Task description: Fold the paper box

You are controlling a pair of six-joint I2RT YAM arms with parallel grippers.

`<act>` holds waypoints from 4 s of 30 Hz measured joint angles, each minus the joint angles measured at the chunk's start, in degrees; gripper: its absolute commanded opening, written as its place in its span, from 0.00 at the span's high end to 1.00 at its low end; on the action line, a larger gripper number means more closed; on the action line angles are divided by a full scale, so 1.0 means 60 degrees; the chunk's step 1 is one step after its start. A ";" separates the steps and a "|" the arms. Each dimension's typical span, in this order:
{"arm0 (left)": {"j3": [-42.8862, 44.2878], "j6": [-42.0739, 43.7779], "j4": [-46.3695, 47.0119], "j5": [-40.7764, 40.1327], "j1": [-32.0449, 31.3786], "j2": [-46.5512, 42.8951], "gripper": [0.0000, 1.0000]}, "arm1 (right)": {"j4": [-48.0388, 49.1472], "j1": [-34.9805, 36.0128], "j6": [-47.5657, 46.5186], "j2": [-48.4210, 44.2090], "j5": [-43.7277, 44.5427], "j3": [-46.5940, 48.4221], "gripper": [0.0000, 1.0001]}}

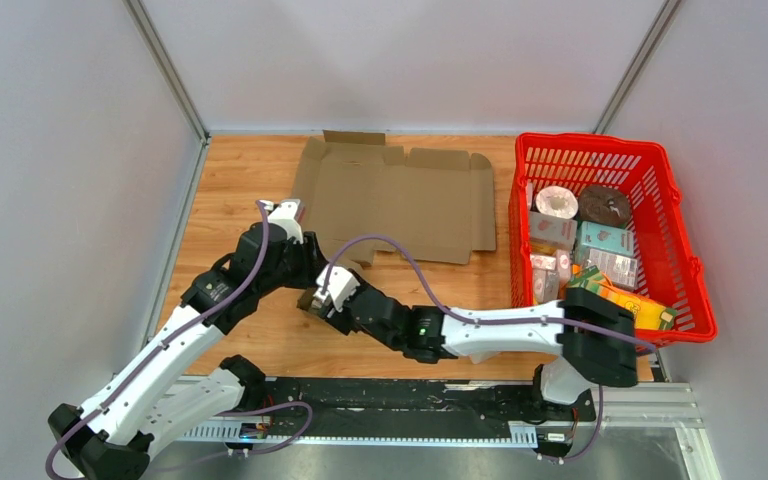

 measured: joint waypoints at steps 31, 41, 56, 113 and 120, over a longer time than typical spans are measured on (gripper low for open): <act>-0.0066 -0.0073 -0.0186 -0.0135 0.0007 -0.0525 0.48 | -0.2849 -0.0739 0.2062 -0.1096 0.2127 0.0197 0.88; -0.1173 -0.0146 -0.0393 -0.1366 0.0007 -0.2499 0.38 | -0.2809 -0.2113 0.1865 -0.1942 0.0561 -0.0171 1.00; -0.2142 0.0882 0.1989 -0.1654 0.0007 0.0317 0.40 | -0.2962 -0.3723 0.1035 -0.2823 -0.3082 -0.0758 0.96; -0.3002 -0.0656 0.3493 -0.0514 -0.0466 0.0069 0.76 | -0.2911 -0.2626 0.3676 -0.1614 -0.1293 -0.0546 0.88; -0.3413 -0.0579 0.3413 -0.0801 -0.0776 -0.0546 0.81 | -0.2320 -0.2124 0.3876 -0.1625 -0.0313 -0.1020 0.89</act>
